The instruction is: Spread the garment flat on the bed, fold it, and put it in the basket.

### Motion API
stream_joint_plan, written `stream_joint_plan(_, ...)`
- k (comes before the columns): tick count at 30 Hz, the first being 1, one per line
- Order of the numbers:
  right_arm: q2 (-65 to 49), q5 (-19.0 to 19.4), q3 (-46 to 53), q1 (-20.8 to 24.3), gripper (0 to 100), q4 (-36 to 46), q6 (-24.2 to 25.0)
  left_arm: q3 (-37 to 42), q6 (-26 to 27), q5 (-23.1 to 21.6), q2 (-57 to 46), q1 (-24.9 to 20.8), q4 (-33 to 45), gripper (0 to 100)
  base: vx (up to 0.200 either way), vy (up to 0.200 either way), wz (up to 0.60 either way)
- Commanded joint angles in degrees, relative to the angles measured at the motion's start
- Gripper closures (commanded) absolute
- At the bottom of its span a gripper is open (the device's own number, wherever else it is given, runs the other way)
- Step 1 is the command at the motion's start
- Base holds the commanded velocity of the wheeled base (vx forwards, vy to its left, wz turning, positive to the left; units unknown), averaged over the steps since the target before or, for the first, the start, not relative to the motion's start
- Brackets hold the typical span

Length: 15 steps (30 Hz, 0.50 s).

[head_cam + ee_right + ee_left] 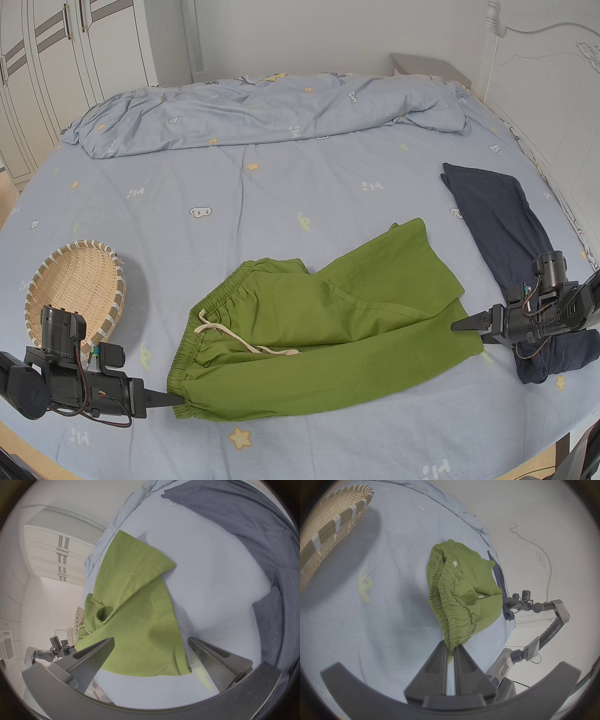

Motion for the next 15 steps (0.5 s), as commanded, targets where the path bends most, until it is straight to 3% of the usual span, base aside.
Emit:
stream_joint_plan(1,0.82,-0.01,0.09,-0.10,0,0.14,-0.05,0.01,-0.02,-0.01,-0.20,-0.01,-0.06,100,0.000,0.000,0.00)
stream_joint_plan(2,0.82,-0.10,0.00,-0.45,100,0.14,-0.05,0.01,-0.02,-0.01,-0.20,-0.01,-0.06,100,0.000,0.000,0.00)
stream_joint_plan(15,-0.14,-0.01,-0.53,-3.79,100,0.76,-2.95,-0.16,-0.11,-0.01,-0.28,1.13,0.03,100,0.000,0.000,0.00)
